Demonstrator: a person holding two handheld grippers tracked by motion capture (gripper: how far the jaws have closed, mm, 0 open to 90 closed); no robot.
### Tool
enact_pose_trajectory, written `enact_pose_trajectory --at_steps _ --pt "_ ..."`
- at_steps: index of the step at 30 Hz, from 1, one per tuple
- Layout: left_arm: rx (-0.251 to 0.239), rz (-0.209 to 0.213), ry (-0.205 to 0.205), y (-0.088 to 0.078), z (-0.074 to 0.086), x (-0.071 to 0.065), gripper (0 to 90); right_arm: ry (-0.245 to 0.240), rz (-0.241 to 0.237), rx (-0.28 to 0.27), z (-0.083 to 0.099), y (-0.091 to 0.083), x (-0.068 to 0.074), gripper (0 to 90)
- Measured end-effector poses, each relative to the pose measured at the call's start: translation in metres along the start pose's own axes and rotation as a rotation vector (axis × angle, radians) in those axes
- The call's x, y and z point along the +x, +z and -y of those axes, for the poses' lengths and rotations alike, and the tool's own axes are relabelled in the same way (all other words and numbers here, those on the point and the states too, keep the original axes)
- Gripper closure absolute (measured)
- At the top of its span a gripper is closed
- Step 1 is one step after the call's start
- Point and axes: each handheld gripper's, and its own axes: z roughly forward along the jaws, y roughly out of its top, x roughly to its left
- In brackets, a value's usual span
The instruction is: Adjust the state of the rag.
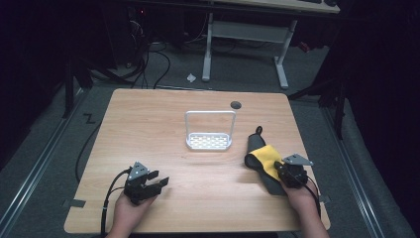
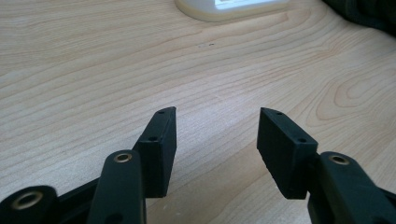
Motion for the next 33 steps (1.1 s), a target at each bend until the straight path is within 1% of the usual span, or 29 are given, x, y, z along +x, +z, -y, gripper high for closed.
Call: enact_pose_trajectory --at_steps 1,2,3,4,8,9,10,11,12,13,14,16,18,22,26,31,33 --pt "-0.001 0.001 0.002 0.000 0.000 -0.001 47.7 0.000 0.000 0.000 0.000 0.000 0.000 90.0" --pt "-0.002 0.002 0.004 0.000 0.000 -0.001 47.6 -0.020 -0.025 -0.006 -0.001 0.000 0.008 90.0" --pt "-0.002 0.004 0.005 0.000 -0.001 -0.002 47.6 -0.020 -0.025 -0.006 -0.001 0.000 0.008 90.0" --pt "-0.001 0.006 0.007 0.000 -0.001 -0.003 47.6 -0.032 -0.036 -0.009 -0.001 -0.001 0.013 90.0" --pt "0.001 0.017 0.015 0.000 -0.001 -0.007 47.6 -0.077 -0.090 -0.012 -0.002 -0.003 0.034 90.0" --pt "0.002 0.022 0.020 0.001 -0.001 -0.010 47.5 -0.100 -0.119 -0.014 -0.003 -0.004 0.044 90.0" --pt "0.002 0.022 0.020 0.001 -0.001 -0.010 47.5 -0.100 -0.119 -0.014 -0.003 -0.004 0.044 90.0" --pt "0.004 0.027 0.024 0.001 -0.001 -0.011 47.5 -0.109 -0.125 -0.013 -0.003 -0.005 0.049 90.0" --pt "0.010 0.034 0.037 0.003 -0.001 -0.015 47.4 -0.137 -0.143 -0.014 -0.004 -0.006 0.058 90.0" --pt "0.010 0.034 0.037 0.003 -0.001 -0.015 47.3 -0.137 -0.143 -0.014 -0.004 -0.006 0.058 90.0" --pt "0.012 0.036 0.043 0.003 -0.001 -0.017 47.3 -0.157 -0.159 -0.015 -0.005 -0.006 0.065 90.0" --pt "0.015 0.039 0.053 0.004 -0.001 -0.019 47.2 -0.171 -0.173 -0.015 -0.006 -0.006 0.073 90.0" --pt "0.017 0.044 0.055 0.005 -0.001 -0.021 47.2 -0.190 -0.188 -0.016 -0.007 -0.006 0.079 90.0" --pt "0.021 0.053 0.059 0.006 -0.001 -0.024 47.2 -0.211 -0.213 -0.017 -0.007 -0.007 0.088 90.0" --pt "0.025 0.063 0.066 0.009 -0.001 -0.028 47.3 -0.222 -0.240 -0.018 -0.008 -0.007 0.096 90.0" --pt "0.026 0.091 0.065 0.014 -0.003 -0.037 48.1 -0.247 -0.284 -0.019 -0.008 -0.008 0.111 90.0" --pt "0.026 0.111 0.063 0.017 -0.004 -0.042 48.7 -0.263 -0.302 -0.021 -0.008 -0.009 0.118 90.0"
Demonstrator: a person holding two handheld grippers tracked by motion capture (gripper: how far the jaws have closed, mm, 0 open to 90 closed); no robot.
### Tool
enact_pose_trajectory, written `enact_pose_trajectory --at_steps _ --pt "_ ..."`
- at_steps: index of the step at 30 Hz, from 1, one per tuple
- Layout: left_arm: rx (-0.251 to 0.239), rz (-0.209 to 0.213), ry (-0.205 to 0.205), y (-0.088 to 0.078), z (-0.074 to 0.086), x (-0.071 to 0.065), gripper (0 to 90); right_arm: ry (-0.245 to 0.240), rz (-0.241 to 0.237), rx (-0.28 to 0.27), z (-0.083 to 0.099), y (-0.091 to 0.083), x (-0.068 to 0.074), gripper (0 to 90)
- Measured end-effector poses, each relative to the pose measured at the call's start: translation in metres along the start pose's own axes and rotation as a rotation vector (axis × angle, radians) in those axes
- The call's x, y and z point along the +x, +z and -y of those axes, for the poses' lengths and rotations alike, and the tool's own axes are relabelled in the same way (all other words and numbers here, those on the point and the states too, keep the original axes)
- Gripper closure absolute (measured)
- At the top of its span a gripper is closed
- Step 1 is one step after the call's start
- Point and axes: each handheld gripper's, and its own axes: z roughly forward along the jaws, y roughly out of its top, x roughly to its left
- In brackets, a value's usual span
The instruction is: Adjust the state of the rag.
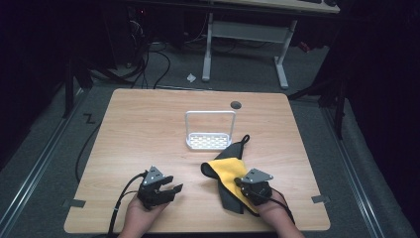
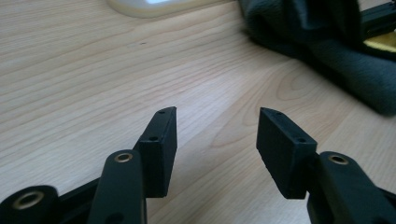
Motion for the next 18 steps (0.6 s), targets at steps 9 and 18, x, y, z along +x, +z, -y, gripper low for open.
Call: enact_pose_trajectory --at_steps 9,18 --pt "0.026 0.108 0.027 0.014 -0.001 -0.033 49.3 -0.080 -0.079 -0.015 -0.012 0.008 0.034 90.0" --pt "0.046 0.135 0.026 0.024 -0.001 -0.045 53.6 -0.122 -0.099 -0.024 -0.021 0.015 0.053 90.0"
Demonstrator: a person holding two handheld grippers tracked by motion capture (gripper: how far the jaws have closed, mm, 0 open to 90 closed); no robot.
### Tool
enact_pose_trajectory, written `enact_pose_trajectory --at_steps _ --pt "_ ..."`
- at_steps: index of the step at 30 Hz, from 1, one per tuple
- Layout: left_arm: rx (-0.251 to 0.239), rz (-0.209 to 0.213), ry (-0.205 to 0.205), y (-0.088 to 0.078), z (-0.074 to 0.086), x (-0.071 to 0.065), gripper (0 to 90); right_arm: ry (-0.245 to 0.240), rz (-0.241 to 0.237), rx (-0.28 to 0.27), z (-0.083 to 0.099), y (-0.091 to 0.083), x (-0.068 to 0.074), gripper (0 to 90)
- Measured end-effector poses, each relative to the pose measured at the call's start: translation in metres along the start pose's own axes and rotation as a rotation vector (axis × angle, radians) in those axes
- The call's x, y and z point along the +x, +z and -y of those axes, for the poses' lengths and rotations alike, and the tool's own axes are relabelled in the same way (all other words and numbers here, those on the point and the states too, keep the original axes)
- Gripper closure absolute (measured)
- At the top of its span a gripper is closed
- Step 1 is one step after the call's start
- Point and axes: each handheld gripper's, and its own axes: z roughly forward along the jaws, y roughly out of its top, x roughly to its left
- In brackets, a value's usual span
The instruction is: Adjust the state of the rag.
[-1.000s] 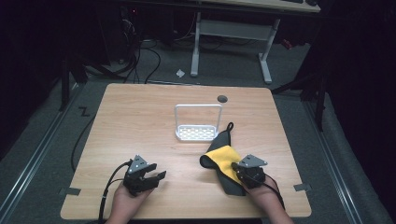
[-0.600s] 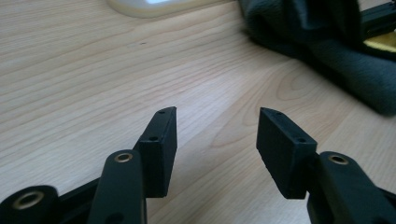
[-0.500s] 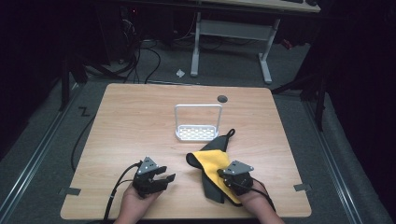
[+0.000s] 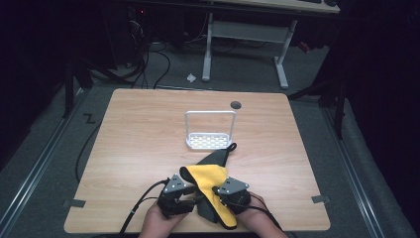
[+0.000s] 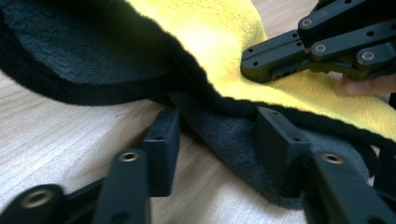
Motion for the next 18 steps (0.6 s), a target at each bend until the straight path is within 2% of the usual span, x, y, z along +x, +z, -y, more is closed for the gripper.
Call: enact_pose_trajectory --at_steps 3,6,9,10,12,13,14,16,17,18 --pt "0.007 -0.009 0.004 0.002 0.000 -0.001 60.8 0.019 -0.009 -0.010 -0.004 -0.003 -0.003 87.1" --pt "0.023 -0.010 0.018 0.005 0.001 -0.003 66.0 0.030 0.002 -0.060 -0.013 -0.009 -0.002 81.7" --pt "0.032 -0.012 0.032 0.007 0.001 -0.005 69.2 0.030 0.006 -0.109 -0.023 -0.012 0.004 71.8" --pt "0.032 -0.011 0.033 0.006 0.002 -0.005 69.2 0.025 0.023 -0.120 -0.025 -0.011 0.006 67.4" --pt "0.035 -0.008 0.034 0.006 0.002 -0.005 67.2 0.024 0.065 -0.125 -0.026 -0.009 0.007 57.3" --pt "0.036 -0.006 0.038 0.006 0.002 -0.006 67.2 0.024 0.065 -0.125 -0.026 -0.009 0.007 57.3" --pt "0.034 -0.007 0.038 0.005 0.002 -0.006 63.1 0.037 0.108 -0.110 -0.025 -0.004 0.003 50.2" --pt "0.027 -0.001 0.035 0.004 0.002 -0.007 58.1 0.057 0.116 -0.093 -0.022 0.000 -0.002 49.9" --pt "0.025 0.004 0.034 0.004 0.001 -0.007 55.4 0.072 0.103 -0.080 -0.020 0.002 -0.004 51.8" --pt "0.025 0.010 0.035 0.004 0.001 -0.007 52.6 0.081 0.089 -0.069 -0.019 0.004 -0.006 59.4"
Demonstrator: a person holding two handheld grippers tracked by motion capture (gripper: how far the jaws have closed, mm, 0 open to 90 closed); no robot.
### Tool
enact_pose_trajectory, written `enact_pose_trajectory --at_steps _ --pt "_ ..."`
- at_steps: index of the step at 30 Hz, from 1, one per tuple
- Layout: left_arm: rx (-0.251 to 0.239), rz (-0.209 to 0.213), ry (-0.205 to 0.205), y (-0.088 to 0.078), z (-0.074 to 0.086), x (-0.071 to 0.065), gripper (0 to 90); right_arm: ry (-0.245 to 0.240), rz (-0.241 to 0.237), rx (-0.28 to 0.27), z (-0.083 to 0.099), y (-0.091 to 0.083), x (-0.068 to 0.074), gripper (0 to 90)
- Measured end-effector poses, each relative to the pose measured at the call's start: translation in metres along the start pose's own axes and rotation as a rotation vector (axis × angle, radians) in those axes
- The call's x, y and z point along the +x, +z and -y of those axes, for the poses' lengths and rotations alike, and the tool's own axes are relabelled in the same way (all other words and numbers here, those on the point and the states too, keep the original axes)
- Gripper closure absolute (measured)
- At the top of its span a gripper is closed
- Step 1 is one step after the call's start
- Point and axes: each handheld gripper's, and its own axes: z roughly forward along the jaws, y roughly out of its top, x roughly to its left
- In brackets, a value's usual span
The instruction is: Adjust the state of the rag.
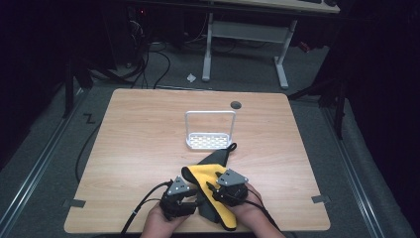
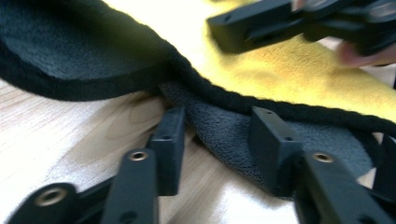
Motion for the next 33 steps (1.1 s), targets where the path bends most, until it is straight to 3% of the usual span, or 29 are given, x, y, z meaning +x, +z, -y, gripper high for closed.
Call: enact_pose_trajectory --at_steps 3,5,10,15,19,20,23,26,28,30,33 --pt "-0.004 0.003 0.007 0.000 0.000 -0.002 48.8 -0.010 -0.017 0.016 0.005 0.003 0.001 79.3" --pt "0.001 0.000 0.007 0.002 -0.001 -0.003 48.8 -0.019 -0.015 0.004 0.004 0.001 0.002 83.4" --pt "0.029 -0.002 0.005 0.009 -0.001 -0.004 59.3 -0.006 -0.007 -0.037 0.002 -0.010 -0.002 83.5" --pt "0.035 -0.010 0.011 0.010 -0.001 -0.003 60.2 0.045 0.042 -0.070 0.010 -0.031 -0.022 83.4" --pt "0.035 -0.020 0.014 0.010 -0.001 -0.004 61.0 0.091 0.072 -0.047 0.024 -0.040 -0.038 83.4" --pt "0.035 -0.023 0.015 0.009 -0.001 -0.004 61.6 0.109 0.089 -0.008 0.035 -0.045 -0.050 83.4" --pt "0.036 -0.030 0.019 0.008 -0.001 -0.005 61.5 0.135 0.094 0.052 0.048 -0.044 -0.059 83.4" --pt "0.036 -0.044 0.027 0.007 -0.001 -0.004 61.2 0.146 0.085 0.075 0.053 -0.040 -0.063 83.4" --pt "0.041 -0.099 0.034 0.002 -0.003 0.000 61.2 0.134 0.092 0.076 0.052 -0.038 -0.063 83.4" --pt "0.023 -0.120 0.042 -0.005 -0.007 0.000 60.5 0.124 0.091 0.078 0.051 -0.036 -0.061 83.3" --pt "-0.018 -0.092 0.053 -0.011 -0.020 -0.009 56.1 0.120 0.094 0.075 0.050 -0.033 -0.061 83.2"
